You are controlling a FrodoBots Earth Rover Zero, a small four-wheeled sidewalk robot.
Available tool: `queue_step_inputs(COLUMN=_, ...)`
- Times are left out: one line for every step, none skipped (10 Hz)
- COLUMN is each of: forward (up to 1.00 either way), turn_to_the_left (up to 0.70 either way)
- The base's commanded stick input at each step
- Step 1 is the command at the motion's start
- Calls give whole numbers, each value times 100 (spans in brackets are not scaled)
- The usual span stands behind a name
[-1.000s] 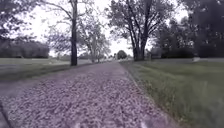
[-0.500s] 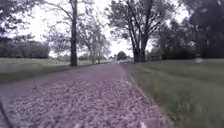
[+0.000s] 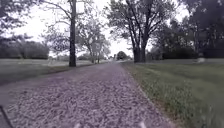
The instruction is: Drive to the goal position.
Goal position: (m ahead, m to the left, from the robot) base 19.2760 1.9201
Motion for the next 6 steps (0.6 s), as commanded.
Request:
queue_step_inputs(forward=70, turn_to_the_left=0)
queue_step_inputs(forward=70, turn_to_the_left=0)
queue_step_inputs(forward=70, turn_to_the_left=0)
queue_step_inputs(forward=70, turn_to_the_left=0)
queue_step_inputs(forward=70, turn_to_the_left=0)
queue_step_inputs(forward=70, turn_to_the_left=0)
